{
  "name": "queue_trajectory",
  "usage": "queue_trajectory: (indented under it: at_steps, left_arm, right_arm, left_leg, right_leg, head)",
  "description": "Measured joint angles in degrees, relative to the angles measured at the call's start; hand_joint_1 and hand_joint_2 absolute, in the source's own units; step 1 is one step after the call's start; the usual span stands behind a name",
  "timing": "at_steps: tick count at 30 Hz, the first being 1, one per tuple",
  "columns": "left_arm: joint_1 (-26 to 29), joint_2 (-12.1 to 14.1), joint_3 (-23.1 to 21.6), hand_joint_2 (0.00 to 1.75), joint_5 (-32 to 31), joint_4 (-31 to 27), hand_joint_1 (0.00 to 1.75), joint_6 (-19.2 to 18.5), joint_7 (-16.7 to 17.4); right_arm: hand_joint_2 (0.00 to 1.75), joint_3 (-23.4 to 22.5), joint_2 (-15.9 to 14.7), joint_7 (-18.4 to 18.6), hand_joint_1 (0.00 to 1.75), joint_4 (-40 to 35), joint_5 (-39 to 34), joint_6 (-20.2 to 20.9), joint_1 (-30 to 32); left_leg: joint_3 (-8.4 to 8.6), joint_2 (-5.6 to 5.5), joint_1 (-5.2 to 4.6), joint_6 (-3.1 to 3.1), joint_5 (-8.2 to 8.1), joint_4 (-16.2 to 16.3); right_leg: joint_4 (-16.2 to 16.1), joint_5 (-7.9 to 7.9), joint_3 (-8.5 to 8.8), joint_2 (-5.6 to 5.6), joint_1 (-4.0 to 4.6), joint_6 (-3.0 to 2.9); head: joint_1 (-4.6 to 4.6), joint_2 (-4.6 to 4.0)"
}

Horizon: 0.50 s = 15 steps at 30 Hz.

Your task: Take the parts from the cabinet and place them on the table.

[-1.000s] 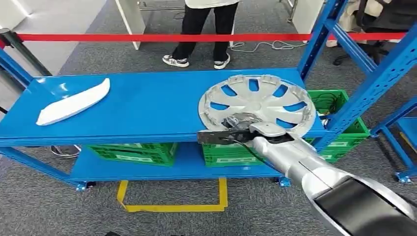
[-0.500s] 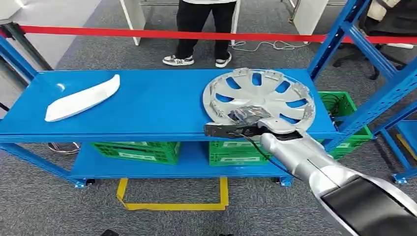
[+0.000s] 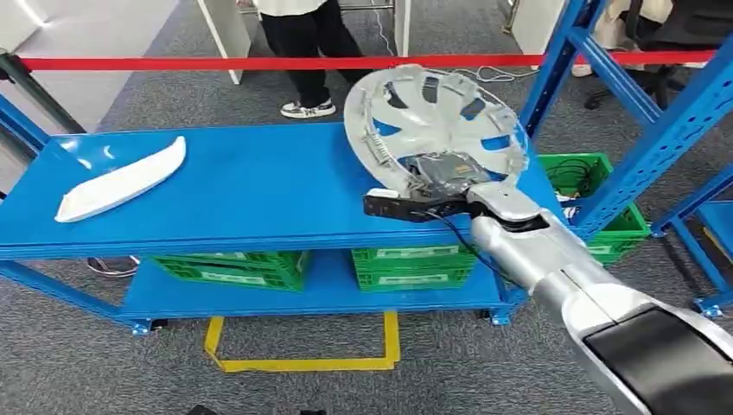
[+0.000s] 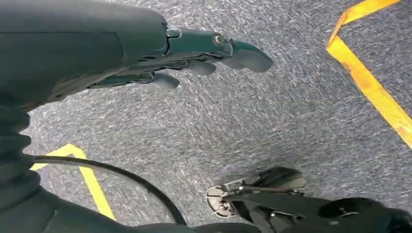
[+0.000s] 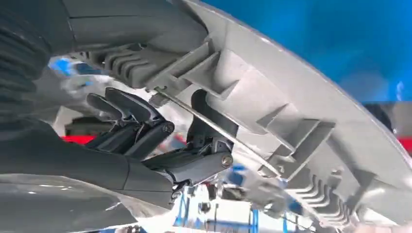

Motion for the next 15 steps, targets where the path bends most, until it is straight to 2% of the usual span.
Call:
queue_trajectory:
  at_steps: [2, 3, 4, 7, 8, 9, 10, 12, 13, 14, 15]
  left_arm:
    - [-0.07, 0.04, -0.09, 1.75, 0.00, 0.00, 0.00, 0.00, 0.00]
    - [-0.07, 0.11, -0.11, 1.75, 0.00, 0.00, 0.00, 0.00, 0.00]
    - [-0.10, 0.15, -0.13, 1.75, -0.02, 0.00, 0.00, 0.00, 0.00]
    - [-0.24, 0.15, -0.42, 1.75, -0.20, 0.00, 0.00, 0.00, 0.00]
    - [-0.24, 0.11, -0.57, 1.75, -0.39, 0.00, 0.00, 0.00, 0.00]
    - [-0.32, 0.00, -0.66, 1.75, -0.55, 0.00, 0.00, -0.02, 0.00]
    - [-0.44, 0.02, -0.76, 1.75, -0.59, 0.00, 0.00, -0.02, 0.00]
    - [-0.65, 0.00, -1.05, 1.75, -0.66, 0.00, 0.00, -0.11, 0.07]
    - [-0.76, 0.00, -1.16, 1.75, -0.70, 0.00, 0.00, -0.15, 0.09]
    - [-0.84, -0.02, -1.27, 1.75, -0.74, 0.00, 0.00, -0.15, 0.09]
    - [-0.91, -0.09, -1.44, 1.75, -0.79, 0.00, 0.00, -0.20, 0.11]
  right_arm:
    - [1.75, -0.35, -0.24, -0.11, 1.75, -1.16, 0.02, -0.15, 0.01]
    - [1.75, -0.39, -0.37, -0.15, 1.75, -1.58, 0.00, -0.22, 0.04]
    - [1.75, -0.44, -0.53, -0.26, 1.75, -1.89, 0.00, -0.55, 0.22]
    - [1.75, -1.07, -1.14, -1.16, 1.75, -3.53, 0.02, -1.86, 1.36]
    - [1.75, -1.31, -1.29, -1.31, 1.75, -4.26, 0.00, -2.49, 1.68]
    - [1.75, -1.51, -1.64, -1.40, 1.75, -4.90, 0.04, -3.26, 1.98]
    - [1.75, -1.73, -1.88, -1.55, 1.75, -5.73, 0.06, -4.26, 2.22]
    - [1.75, -1.95, -2.45, -1.66, 1.75, -6.91, 0.24, -5.27, 2.87]
    - [1.75, -2.08, -2.67, -1.73, 1.75, -7.53, 0.37, -5.44, 3.33]
    - [1.75, -2.14, -2.89, -1.88, 1.75, -8.05, 0.46, -5.46, 3.76]
    - [1.75, -2.19, -3.06, -2.05, 1.75, -8.72, 0.66, -5.51, 4.14]
  left_leg:
    - [3.76, 0.00, -0.21, 0.76, 5.51, -9.29]
    - [5.24, 0.01, -0.48, 1.25, 7.13, -13.42]
    - [5.92, 0.04, -0.68, 1.39, 6.64, -14.33]
    - [5.99, -0.06, -0.78, 1.76, 6.02, -15.21]
    - [6.26, -0.01, -0.49, 2.12, 6.35, -16.20]
    - [6.55, 0.06, -0.35, 2.36, 6.60, -16.52]
    - [6.51, 0.05, -0.34, 2.50, 6.63, -16.58]
    - [6.54, 0.05, -0.37, 2.61, 6.58, -16.54]
    - [6.54, 0.05, -0.34, 2.68, 6.52, -16.48]
    - [6.59, 0.04, -0.26, 2.69, 6.49, -16.44]
    - [6.68, -0.01, -0.16, 2.69, 6.39, -16.37]
  right_leg:
    - [0.00, -0.12, 0.22, 0.10, 0.04, 0.05]
    - [-0.02, -0.17, 0.21, 0.10, 0.03, 0.09]
    - [0.04, -0.25, 0.00, 0.15, 0.40, 0.32]
    - [-0.24, -0.08, -0.28, -0.13, 0.29, 1.02]
    - [-0.16, -0.38, -0.39, -0.14, 0.41, 1.43]
    - [0.63, -1.31, -1.18, -0.10, 0.30, 1.54]
    - [3.32, -3.12, -2.35, -0.09, 0.33, 1.62]
    - [12.60, -6.89, -6.61, -0.05, 0.26, 1.75]
    - [16.23, -7.73, -8.60, -0.06, 0.26, 1.98]
    - [17.15, -7.20, -9.37, -0.09, 0.15, 2.20]
    - [15.51, -5.38, -8.80, -0.14, -0.01, 2.45]
  head:
    - [0.02, 0.00]
    - [0.02, 0.00]
    - [0.02, 0.00]
    - [0.13, 0.00]
    - [0.09, 0.00]
    - [0.18, 0.00]
    - [0.29, 0.00]
    - [0.22, 0.00]
    - [0.35, 0.00]
    - [0.31, 0.00]
    - [0.33, 0.00]
